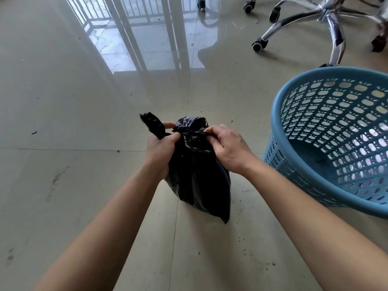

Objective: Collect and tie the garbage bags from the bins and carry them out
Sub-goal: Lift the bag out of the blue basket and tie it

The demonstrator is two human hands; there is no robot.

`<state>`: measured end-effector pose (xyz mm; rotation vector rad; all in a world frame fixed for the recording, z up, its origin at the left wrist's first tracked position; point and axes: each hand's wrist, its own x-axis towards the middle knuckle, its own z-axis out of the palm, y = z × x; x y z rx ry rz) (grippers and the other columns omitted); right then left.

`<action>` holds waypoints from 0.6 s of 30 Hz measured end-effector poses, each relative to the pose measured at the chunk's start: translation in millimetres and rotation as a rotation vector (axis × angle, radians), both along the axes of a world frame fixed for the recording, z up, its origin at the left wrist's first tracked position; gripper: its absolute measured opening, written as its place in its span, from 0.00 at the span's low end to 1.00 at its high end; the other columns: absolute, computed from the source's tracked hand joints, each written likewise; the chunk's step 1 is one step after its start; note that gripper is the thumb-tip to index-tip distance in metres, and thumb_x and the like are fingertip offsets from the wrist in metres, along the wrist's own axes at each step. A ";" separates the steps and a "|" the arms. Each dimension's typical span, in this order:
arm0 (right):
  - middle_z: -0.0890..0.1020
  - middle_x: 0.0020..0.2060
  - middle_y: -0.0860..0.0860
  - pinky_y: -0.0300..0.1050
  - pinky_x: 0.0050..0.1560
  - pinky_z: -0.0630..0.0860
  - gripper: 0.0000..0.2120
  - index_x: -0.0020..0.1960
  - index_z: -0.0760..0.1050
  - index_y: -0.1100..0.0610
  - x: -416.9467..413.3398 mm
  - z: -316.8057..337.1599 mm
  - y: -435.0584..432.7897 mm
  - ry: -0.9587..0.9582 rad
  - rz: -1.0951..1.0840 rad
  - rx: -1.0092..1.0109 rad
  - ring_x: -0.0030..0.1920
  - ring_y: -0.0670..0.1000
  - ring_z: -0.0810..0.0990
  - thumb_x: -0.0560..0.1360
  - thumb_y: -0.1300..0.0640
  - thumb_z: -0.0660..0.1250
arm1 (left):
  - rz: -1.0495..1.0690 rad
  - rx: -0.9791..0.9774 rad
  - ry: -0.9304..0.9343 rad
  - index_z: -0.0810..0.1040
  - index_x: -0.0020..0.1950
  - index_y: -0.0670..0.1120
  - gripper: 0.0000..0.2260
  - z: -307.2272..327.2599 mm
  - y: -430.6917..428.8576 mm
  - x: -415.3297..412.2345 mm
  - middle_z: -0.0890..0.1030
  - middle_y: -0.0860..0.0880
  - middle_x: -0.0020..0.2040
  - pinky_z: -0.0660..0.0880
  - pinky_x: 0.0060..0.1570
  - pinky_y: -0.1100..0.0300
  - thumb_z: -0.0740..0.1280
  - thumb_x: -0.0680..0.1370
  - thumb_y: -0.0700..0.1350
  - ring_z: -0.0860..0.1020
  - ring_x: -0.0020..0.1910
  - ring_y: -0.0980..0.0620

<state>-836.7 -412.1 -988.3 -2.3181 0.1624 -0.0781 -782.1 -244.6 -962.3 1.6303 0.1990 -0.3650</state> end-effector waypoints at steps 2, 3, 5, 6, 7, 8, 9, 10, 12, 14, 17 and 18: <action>0.78 0.49 0.48 0.58 0.61 0.71 0.12 0.61 0.78 0.53 -2.0 -0.7 -0.5 -0.024 -0.007 0.014 0.56 0.56 0.76 0.80 0.55 0.62 | -0.089 -0.271 0.158 0.79 0.55 0.48 0.13 7.5 1.6 -1.8 0.84 0.45 0.42 0.79 0.48 0.52 0.61 0.79 0.34 0.82 0.41 0.49; 0.77 0.47 0.47 0.59 0.61 0.71 0.11 0.60 0.79 0.53 -2.9 -1.4 -0.1 -0.036 -0.006 0.025 0.55 0.55 0.77 0.80 0.55 0.63 | -0.117 -0.361 0.197 0.80 0.57 0.48 0.14 10.6 1.7 -2.9 0.84 0.46 0.43 0.79 0.46 0.57 0.60 0.79 0.35 0.83 0.42 0.50; 0.76 0.45 0.45 0.59 0.60 0.72 0.10 0.59 0.80 0.52 -4.7 -1.7 2.2 -0.049 0.005 0.052 0.54 0.55 0.78 0.79 0.55 0.65 | -0.112 -0.455 0.229 0.82 0.55 0.46 0.10 14.4 -0.9 -5.4 0.84 0.47 0.43 0.79 0.44 0.61 0.62 0.79 0.38 0.83 0.42 0.52; 0.77 0.45 0.44 0.60 0.60 0.72 0.10 0.58 0.81 0.51 -5.4 -2.2 3.5 -0.053 0.011 0.064 0.54 0.55 0.78 0.78 0.55 0.65 | -0.085 -0.459 0.222 0.83 0.51 0.45 0.07 14.0 -3.0 -6.8 0.84 0.49 0.40 0.79 0.41 0.61 0.64 0.79 0.40 0.83 0.39 0.54; 0.78 0.46 0.44 0.59 0.60 0.73 0.10 0.57 0.81 0.50 -6.4 -3.3 4.3 -0.057 0.015 0.072 0.53 0.54 0.78 0.78 0.54 0.66 | -0.056 -0.444 0.200 0.83 0.49 0.46 0.06 12.3 -4.0 -7.5 0.84 0.49 0.39 0.80 0.40 0.61 0.66 0.79 0.41 0.83 0.38 0.54; 0.80 0.46 0.45 0.57 0.59 0.74 0.10 0.56 0.82 0.49 -7.4 -4.2 4.5 -0.061 0.017 0.075 0.52 0.53 0.79 0.77 0.53 0.67 | -0.032 -0.423 0.172 0.82 0.50 0.46 0.06 9.5 -4.0 -7.0 0.85 0.49 0.40 0.80 0.40 0.61 0.66 0.79 0.39 0.84 0.38 0.54; 0.81 0.46 0.46 0.53 0.58 0.74 0.10 0.56 0.82 0.48 -8.4 -5.3 4.0 -0.060 0.013 0.079 0.52 0.52 0.79 0.76 0.52 0.67 | -0.023 -0.399 0.147 0.82 0.53 0.47 0.08 5.9 -2.9 -6.2 0.85 0.48 0.42 0.80 0.42 0.60 0.66 0.78 0.37 0.84 0.40 0.53; 0.81 0.45 0.45 0.46 0.56 0.74 0.09 0.55 0.82 0.48 -9.4 -6.2 2.7 -0.057 0.005 0.085 0.50 0.50 0.79 0.76 0.52 0.68 | -0.023 -0.377 0.126 0.81 0.55 0.47 0.11 2.5 -1.1 -5.1 0.85 0.48 0.45 0.80 0.43 0.59 0.66 0.78 0.35 0.84 0.42 0.52; 0.80 0.43 0.42 0.32 0.50 0.71 0.08 0.54 0.83 0.48 -12.0 -6.3 0.4 -0.043 -0.015 0.109 0.46 0.44 0.79 0.76 0.54 0.70 | -0.014 -0.348 0.079 0.79 0.56 0.47 0.14 -3.6 3.4 -3.3 0.84 0.47 0.47 0.80 0.46 0.57 0.65 0.76 0.31 0.83 0.44 0.50; 0.80 0.42 0.39 0.30 0.50 0.72 0.08 0.53 0.84 0.48 -13.2 -5.8 0.2 -0.001 -0.005 0.137 0.45 0.41 0.79 0.75 0.55 0.71 | -0.006 -0.354 0.029 0.76 0.54 0.46 0.14 -8.8 6.2 -2.2 0.82 0.47 0.49 0.81 0.49 0.55 0.67 0.75 0.29 0.82 0.46 0.48; 0.84 0.44 0.40 0.40 0.58 0.77 0.10 0.56 0.83 0.49 -14.6 -6.0 -3.7 0.122 0.061 0.193 0.48 0.40 0.82 0.74 0.55 0.71 | -0.022 -0.368 -0.006 0.74 0.51 0.48 0.16 -14.6 8.7 -3.7 0.81 0.45 0.50 0.80 0.55 0.51 0.71 0.69 0.32 0.82 0.50 0.46; 0.84 0.44 0.41 0.42 0.59 0.78 0.12 0.57 0.83 0.49 -14.9 -6.1 -6.5 0.164 0.076 0.197 0.48 0.41 0.83 0.74 0.55 0.71 | -0.022 -0.366 -0.004 0.74 0.50 0.49 0.16 -16.2 9.8 -4.0 0.81 0.46 0.49 0.80 0.55 0.51 0.72 0.69 0.32 0.82 0.49 0.46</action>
